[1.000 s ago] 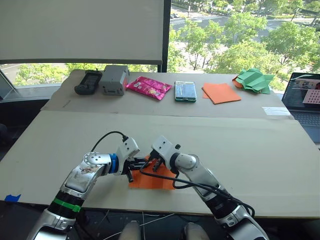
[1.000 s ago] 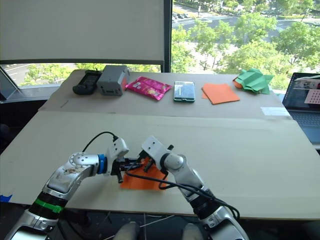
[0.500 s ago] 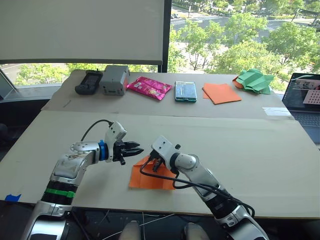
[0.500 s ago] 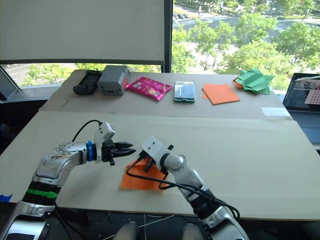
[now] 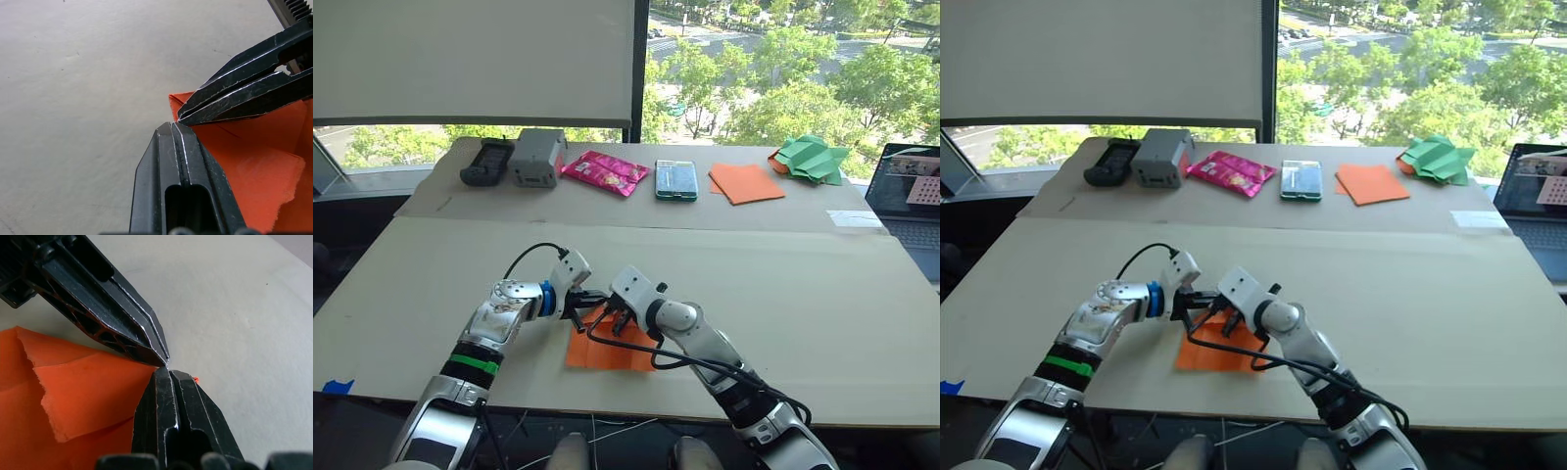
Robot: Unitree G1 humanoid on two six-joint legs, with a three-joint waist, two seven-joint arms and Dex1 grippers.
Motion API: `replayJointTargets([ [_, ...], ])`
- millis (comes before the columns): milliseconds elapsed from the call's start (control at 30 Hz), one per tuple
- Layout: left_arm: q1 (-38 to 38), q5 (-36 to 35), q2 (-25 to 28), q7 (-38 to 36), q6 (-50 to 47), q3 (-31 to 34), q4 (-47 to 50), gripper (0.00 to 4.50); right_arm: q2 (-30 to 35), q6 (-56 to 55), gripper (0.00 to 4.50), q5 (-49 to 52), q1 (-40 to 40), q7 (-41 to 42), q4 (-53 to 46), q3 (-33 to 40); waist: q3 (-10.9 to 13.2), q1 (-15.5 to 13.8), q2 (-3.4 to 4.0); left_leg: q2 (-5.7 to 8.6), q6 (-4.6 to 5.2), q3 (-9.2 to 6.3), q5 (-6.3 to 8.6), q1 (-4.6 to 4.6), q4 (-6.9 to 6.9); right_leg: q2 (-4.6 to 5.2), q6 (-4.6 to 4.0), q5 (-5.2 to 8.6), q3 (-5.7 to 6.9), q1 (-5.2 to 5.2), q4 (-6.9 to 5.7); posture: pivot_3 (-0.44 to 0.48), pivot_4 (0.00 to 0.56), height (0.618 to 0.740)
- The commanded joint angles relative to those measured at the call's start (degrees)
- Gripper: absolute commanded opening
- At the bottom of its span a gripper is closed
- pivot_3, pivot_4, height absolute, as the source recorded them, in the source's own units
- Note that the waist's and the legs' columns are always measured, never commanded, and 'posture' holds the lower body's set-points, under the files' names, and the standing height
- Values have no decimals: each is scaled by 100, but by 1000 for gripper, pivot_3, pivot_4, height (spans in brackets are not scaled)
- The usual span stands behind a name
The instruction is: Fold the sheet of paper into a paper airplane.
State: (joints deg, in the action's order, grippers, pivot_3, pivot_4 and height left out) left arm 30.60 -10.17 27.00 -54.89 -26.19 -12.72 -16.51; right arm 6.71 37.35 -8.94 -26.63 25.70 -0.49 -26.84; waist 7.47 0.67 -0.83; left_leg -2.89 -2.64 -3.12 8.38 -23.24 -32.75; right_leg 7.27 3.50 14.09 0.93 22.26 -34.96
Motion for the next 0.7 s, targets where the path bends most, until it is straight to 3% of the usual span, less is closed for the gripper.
replayJointTargets([
  [33,-101,243,28,-113,176,-255,3,17,-6,135,0,-24,60,-1,-15,-38,0,0,1,0,0,0,0,0,0,0,0,0,0,0,0,0,150,702],
  [433,-602,696,321,-259,479,-586,225,17,-32,199,0,-28,88,-3,-65,-53,-29,13,12,-1,0,1,0,8,1,0,-3,2,-3,-2,-1,0,150,702],
  [700,-359,289,262,-205,169,-59,409,17,-58,160,0,-28,66,2,-10,-62,-28,16,12,-1,-1,0,1,7,1,0,-4,2,-2,0,-1,0,150,702],
])
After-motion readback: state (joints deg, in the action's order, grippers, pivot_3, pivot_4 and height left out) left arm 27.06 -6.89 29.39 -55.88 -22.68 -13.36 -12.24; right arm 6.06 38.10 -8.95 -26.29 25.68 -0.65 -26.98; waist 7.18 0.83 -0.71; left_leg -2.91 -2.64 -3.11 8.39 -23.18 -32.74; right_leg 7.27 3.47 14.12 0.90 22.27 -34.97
